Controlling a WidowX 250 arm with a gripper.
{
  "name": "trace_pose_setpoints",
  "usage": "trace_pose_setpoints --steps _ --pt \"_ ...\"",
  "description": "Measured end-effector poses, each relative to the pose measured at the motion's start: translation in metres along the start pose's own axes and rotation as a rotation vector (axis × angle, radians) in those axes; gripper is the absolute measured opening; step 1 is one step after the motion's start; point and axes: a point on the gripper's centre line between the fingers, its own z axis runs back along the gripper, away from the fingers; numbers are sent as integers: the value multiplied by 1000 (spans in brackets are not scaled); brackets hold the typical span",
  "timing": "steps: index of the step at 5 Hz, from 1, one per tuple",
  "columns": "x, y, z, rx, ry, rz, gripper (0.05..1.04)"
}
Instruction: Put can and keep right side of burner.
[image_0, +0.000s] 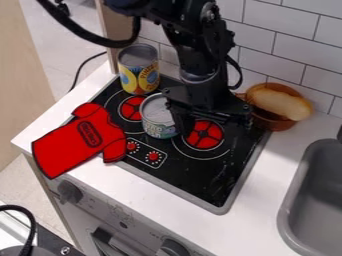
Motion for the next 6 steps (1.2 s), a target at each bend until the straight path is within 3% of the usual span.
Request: trace_pose_setpoints --steps 1,2,3,4,5,6 --pt "-5 1 -5 6 24 -6 999" --pt "-4 35 -1 58 69 -171 999" --pt "3 76 13 37 154 -345 999" --pt "5 105 22 47 187 -470 999" --pt "7 125 16 143 150 -609 999" --pt "11 140 10 171 65 -757 999"
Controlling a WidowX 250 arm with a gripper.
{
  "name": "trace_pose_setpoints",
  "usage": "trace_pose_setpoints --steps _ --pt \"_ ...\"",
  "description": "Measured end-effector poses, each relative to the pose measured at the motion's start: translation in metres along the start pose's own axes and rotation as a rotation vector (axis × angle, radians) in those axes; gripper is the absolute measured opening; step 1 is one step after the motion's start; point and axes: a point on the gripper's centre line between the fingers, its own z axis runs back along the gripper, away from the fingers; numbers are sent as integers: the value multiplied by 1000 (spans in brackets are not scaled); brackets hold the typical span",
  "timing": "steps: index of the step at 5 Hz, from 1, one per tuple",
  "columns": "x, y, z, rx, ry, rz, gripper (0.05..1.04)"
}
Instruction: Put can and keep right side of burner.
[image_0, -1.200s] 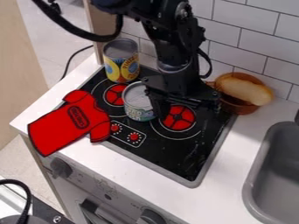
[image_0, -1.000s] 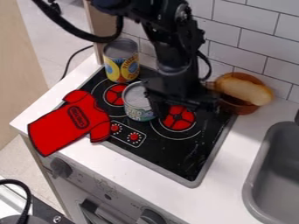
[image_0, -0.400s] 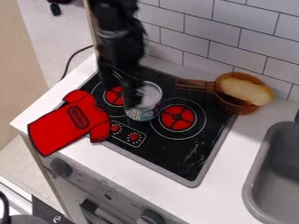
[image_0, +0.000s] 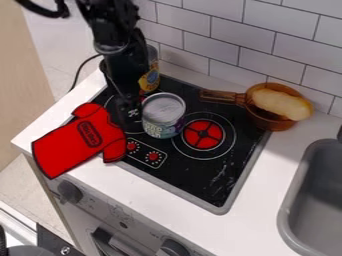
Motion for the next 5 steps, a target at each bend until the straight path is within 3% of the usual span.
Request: trace_pose_setpoints --steps 1,2,3,4,5 --pt "1 8 -14 -61 9 -108 999" --pt "6 13 -19 -102 4 -291 999" --pt "6 17 -27 -107 42 -410 999" --pt "8 13 -28 -119 6 -555 999" --pt "12 13 -35 -95 -14 -602 999"
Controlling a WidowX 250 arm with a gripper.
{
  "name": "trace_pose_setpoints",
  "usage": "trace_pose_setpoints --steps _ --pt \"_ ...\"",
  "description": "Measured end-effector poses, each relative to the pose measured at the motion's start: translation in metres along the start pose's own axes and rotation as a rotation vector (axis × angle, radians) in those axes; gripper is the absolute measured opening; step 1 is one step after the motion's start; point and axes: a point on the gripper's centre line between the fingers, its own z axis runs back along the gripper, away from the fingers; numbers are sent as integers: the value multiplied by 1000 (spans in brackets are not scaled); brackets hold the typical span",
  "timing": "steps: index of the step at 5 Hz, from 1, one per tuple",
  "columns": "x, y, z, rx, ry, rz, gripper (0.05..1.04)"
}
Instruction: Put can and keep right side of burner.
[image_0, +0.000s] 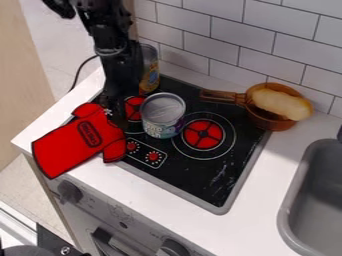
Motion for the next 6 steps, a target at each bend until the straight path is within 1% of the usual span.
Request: trace_pose_setpoints --steps 1,2,3,4,5,6 --pt "9 0 -5 2 -15 -56 999" --pt "21 -3 -15 -51 -27 -109 999" --pt "31 -14 -21 -62 -45 -181 999" --pt "39 -21 -15 -37 -77 -224 999" --pt "50 -26 -9 -24 -101 -238 999" --pt "72 -29 -8 -34 -80 -153 999"
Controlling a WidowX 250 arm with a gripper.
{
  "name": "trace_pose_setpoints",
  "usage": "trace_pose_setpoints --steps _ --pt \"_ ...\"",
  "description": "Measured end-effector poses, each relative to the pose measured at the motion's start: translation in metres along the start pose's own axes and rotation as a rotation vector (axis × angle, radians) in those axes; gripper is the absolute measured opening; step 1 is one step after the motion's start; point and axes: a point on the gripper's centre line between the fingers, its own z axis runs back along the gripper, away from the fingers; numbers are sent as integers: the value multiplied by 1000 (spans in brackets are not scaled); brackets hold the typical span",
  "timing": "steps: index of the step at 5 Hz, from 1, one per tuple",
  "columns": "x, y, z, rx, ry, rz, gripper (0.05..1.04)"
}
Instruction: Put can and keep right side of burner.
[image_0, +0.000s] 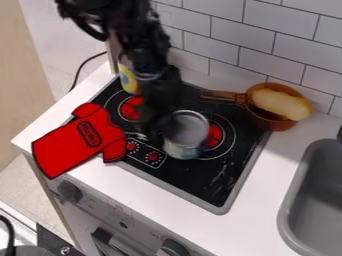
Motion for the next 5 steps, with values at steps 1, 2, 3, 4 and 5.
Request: trace_pose_setpoints --steps 1,2,3,4,5 --pt "24 7 -2 8 5 55 999" --pt "35 5 -7 8 28 96 999" --pt "49 1 -10 20 22 107 999" --pt "64 -1 -11 22 6 142 999" --pt "73 -1 -16 22 4 148 999"
